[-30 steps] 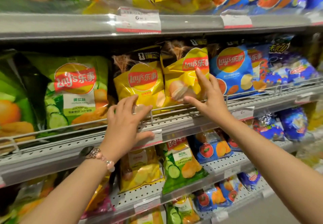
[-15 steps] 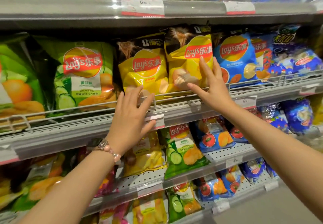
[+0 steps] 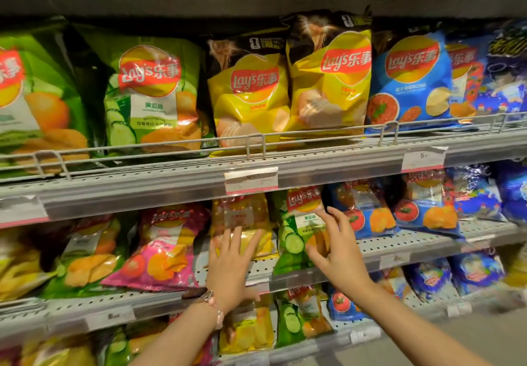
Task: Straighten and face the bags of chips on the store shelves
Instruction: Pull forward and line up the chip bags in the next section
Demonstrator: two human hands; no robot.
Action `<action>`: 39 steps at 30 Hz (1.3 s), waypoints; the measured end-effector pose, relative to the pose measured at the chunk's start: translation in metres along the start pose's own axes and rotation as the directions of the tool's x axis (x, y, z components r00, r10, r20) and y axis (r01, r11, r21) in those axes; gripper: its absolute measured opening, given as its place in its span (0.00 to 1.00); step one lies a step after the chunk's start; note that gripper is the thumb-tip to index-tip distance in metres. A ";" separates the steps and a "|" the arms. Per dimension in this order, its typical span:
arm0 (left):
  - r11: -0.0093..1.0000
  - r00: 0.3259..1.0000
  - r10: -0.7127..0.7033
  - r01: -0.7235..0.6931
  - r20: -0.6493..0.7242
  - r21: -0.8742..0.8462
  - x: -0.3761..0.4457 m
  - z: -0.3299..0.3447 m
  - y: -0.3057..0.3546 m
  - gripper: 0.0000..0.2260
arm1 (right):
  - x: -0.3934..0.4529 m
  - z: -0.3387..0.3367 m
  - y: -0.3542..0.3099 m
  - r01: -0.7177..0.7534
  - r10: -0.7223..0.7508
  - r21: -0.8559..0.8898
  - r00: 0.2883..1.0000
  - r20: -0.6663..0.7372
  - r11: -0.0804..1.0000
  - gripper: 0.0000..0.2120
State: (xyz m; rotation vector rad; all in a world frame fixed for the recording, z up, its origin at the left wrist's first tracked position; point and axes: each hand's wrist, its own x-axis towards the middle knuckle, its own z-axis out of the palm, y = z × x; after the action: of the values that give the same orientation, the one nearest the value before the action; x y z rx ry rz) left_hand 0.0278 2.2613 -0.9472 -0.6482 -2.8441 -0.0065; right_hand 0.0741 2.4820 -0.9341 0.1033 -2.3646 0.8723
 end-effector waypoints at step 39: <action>0.981 0.999 -0.003 -0.005 0.043 0.194 -0.001 0.012 -0.004 0.54 | -0.006 0.020 -0.007 -0.096 0.092 0.361 0.995 0.031 0.927 0.47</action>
State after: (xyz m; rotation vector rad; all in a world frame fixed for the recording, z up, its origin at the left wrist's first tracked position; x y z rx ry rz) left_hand 0.0244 2.2580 -0.9588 -0.6140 -2.8370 0.2847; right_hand 0.0708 2.4636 -0.9459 0.1452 -2.2087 1.3536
